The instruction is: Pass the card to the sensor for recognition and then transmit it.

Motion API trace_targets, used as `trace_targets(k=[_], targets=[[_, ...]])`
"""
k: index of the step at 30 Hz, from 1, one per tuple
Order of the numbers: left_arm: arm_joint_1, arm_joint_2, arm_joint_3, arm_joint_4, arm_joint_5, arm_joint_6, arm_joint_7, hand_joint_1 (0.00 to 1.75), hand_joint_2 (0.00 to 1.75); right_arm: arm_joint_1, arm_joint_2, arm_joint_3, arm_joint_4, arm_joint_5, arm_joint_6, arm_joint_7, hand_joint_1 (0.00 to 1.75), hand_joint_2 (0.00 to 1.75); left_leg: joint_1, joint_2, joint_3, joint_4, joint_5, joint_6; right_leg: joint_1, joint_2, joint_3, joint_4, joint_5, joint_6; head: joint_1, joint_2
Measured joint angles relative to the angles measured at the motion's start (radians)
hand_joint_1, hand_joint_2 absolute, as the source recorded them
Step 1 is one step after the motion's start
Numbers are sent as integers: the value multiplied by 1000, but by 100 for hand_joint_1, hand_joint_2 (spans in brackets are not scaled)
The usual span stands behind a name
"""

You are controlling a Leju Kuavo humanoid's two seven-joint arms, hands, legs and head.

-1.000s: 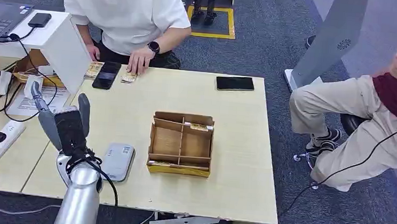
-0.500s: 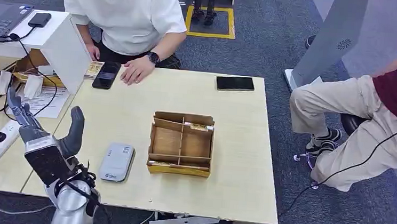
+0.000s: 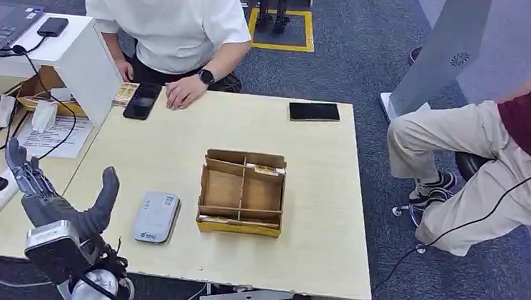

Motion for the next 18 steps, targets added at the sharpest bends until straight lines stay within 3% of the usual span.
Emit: trace_targets(k=[4, 9, 10, 18], targets=[[38, 6, -55, -45, 86, -1, -50, 0, 175, 1, 0, -4, -2, -17, 0, 0, 0, 175, 0, 0, 0, 0, 0, 0, 0, 0, 0, 0, 0, 0, 0, 0], [76, 24, -112, -96, 67, -1, -97, 0, 175, 4, 0, -5, -4, -21, 0, -2, 0, 175, 0, 0, 0, 0, -1, 0, 0, 0, 0, 0, 0, 0, 0, 0], [82, 31, -127, -105, 54, -1, -100, 0, 0, 4, 0, -5, -4, -24, 0, -2, 0, 175, 0, 0, 0, 0, -1, 0, 0, 0, 0, 0, 0, 0, 0, 0], [105, 64, -205, -116, -10, -1, -99, 0, 0, 5, 0, -5, -4, -35, 0, -3, 0, 175, 0, 0, 0, 0, 0, 0, 0, 0, 0, 0, 0, 0, 0, 0]])
